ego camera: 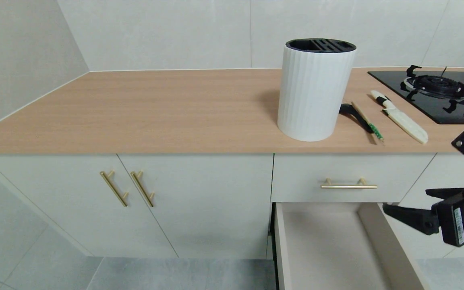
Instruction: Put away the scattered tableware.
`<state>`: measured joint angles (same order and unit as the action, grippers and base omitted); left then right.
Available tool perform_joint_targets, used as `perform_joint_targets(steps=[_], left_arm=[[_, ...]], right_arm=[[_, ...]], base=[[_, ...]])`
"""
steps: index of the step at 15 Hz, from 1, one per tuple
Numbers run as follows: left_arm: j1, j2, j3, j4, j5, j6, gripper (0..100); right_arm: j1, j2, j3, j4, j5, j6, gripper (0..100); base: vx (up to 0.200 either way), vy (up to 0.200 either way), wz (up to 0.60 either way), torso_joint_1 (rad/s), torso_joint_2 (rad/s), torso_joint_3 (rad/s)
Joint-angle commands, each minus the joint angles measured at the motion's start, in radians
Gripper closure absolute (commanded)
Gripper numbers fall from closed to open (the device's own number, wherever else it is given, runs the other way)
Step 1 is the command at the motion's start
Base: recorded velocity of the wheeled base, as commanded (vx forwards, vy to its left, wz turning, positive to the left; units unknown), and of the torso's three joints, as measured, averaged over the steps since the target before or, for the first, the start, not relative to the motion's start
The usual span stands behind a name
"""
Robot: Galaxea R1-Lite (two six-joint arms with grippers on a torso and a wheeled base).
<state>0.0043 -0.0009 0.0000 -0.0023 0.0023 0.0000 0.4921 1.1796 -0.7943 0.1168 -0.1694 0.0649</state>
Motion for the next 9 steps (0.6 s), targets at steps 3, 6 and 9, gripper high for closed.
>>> perform_joint_targets(steps=[3,6,9], left_arm=[[0.000,0.001,0.000,-0.001,0.001,0.000,0],[0.000,0.001,0.000,-0.001,0.001,0.000,0],[0.000,0.001,0.000,-0.001,0.001,0.000,0]], right_arm=[[-0.093,0.173,-0.496,0.305,-0.007,0.139,0],[-0.129,0.324,-0.625,0.319,-0.068,0.161,0],[-0.204,0.431,-0.617,0.264,-0.090,0.161,0]], base=[[0.000,0.000,0.00,0.000,0.00,0.000],[0.000,0.000,0.00,0.000,0.00,0.000],[0.000,0.000,0.00,0.000,0.00,0.000]])
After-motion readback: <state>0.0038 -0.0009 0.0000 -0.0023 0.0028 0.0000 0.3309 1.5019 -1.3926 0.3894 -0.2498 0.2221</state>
